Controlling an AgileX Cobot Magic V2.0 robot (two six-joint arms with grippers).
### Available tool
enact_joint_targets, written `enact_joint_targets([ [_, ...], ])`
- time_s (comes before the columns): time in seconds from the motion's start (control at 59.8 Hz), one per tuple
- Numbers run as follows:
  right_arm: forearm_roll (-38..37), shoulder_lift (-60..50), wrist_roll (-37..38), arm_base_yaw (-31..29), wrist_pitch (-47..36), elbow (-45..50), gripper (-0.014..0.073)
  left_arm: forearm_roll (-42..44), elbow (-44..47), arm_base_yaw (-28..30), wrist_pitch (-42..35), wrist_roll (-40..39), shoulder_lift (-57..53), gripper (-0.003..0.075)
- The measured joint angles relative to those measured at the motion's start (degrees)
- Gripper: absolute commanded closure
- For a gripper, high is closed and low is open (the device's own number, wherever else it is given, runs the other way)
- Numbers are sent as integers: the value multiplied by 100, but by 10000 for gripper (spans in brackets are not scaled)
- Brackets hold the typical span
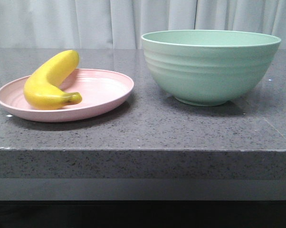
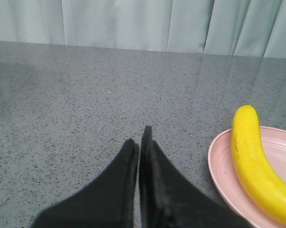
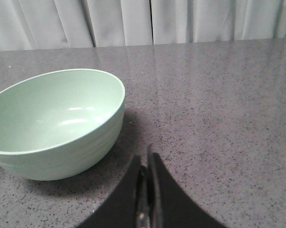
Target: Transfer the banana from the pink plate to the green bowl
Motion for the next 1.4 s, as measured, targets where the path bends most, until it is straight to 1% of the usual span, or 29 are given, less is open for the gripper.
enact_joint_targets([
  [0.017, 0, 0, 0, 0, 0, 0, 435, 0, 0, 0, 0, 0, 0, 493],
  [0.033, 0, 0, 0, 0, 0, 0, 399, 0, 0, 0, 0, 0, 0, 429],
  [0.05, 0, 0, 0, 0, 0, 0, 363, 0, 0, 0, 0, 0, 0, 384],
  [0.067, 0, 0, 0, 0, 0, 0, 308, 0, 0, 0, 0, 0, 0, 337],
  [0.084, -3, 0, 0, 0, 0, 0, 274, 0, 0, 0, 0, 0, 0, 269],
  [0.1, -3, 0, 0, 0, 0, 0, 225, 0, 0, 0, 0, 0, 0, 225],
  [0.117, -3, 0, 0, 0, 0, 0, 195, 0, 0, 0, 0, 0, 0, 164],
  [0.15, -3, 0, 0, 0, -12, 0, 131, 0, 0, 0, 0, 0, 0, 82],
  [0.201, -13, 0, 0, 0, -39, 0, 69, 0, 0, 0, 9, 0, 0, 9],
  [0.268, -13, 0, 0, 0, -65, 0, 32, 0, 0, 0, 9, 0, 0, 34],
  [0.385, -13, 0, 0, 0, -78, 0, 31, -193, 0, 0, 9, 0, 43, 85],
  [0.435, -13, 0, 0, 0, -108, 0, 31, -321, -24, 0, 47, 0, 110, 95],
  [0.552, -13, 0, 0, 0, -189, 0, 31, -421, -234, -66, 438, 0, 463, 100],
  [0.669, -13, 0, 0, 0, -292, 0, 31, -425, -684, -451, 834, 72, 1152, 100],
  [0.803, -13, 0, 0, 0, -313, 0, 31, -480, -1279, -1061, 1247, 96, 2111, 100],
  [0.869, -13, 0, 0, 0, -313, 0, 31, -555, -1560, -1367, 1359, 104, 2604, 100],
  [0.92, -13, 0, 0, 0, -313, 0, 31, -676, -1868, -1593, 1441, 104, 3173, 100],
  [0.97, -13, 0, 0, 0, -313, 0, 31, -780, -2068, -1720, 1501, 104, 3537, 100],
  [1.137, -13, 0, 0, 0, -313, 0, 31, -978, -2649, -1969, 1520, 104, 4602, 101],
  [1.237, -13, 0, 0, 0, -313, 0, 31, -1002, -2944, -1997, 1520, 104, 5179, 100],
  [1.404, -13, 0, 0, 0, -313, 0, 31, -1006, -3258, -1997, 1546, 104, 5817, 101],
])
